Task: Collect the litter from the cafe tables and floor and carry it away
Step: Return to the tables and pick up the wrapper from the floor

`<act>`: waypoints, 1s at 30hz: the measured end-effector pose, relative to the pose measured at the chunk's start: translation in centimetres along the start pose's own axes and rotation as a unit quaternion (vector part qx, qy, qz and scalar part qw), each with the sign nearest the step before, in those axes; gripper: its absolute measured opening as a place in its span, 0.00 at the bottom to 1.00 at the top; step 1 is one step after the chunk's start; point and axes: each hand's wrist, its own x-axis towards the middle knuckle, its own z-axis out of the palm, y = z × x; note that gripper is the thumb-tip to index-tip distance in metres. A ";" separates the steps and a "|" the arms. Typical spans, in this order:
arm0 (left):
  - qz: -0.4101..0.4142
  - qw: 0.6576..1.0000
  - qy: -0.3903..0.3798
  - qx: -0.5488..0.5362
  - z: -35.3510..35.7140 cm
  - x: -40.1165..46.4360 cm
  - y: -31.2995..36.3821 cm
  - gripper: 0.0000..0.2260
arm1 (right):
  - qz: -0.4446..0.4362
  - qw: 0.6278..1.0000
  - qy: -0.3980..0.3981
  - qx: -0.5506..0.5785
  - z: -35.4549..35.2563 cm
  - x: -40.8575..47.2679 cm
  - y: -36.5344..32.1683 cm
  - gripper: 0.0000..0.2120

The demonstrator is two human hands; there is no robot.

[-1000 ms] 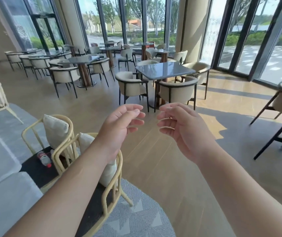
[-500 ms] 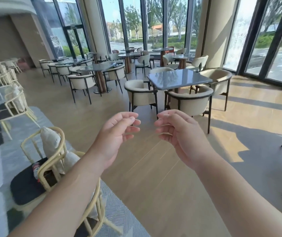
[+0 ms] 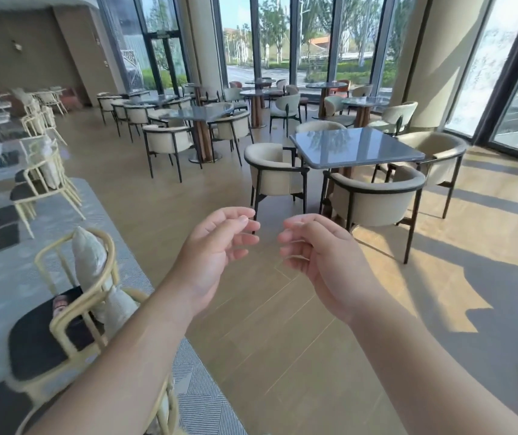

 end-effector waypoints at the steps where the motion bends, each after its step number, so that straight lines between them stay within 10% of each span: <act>1: -0.003 1.000 0.002 -0.004 -0.3 1.4 -0.6 0.12 | 0.004 1.000 -0.001 -0.004 0.0 1.5 0.4 0.08; 30: -0.002 0.998 0.071 0.003 -11.6 47.2 -7.2 0.11 | 0.011 0.998 -0.054 -0.022 0.5 51.8 6.2 0.11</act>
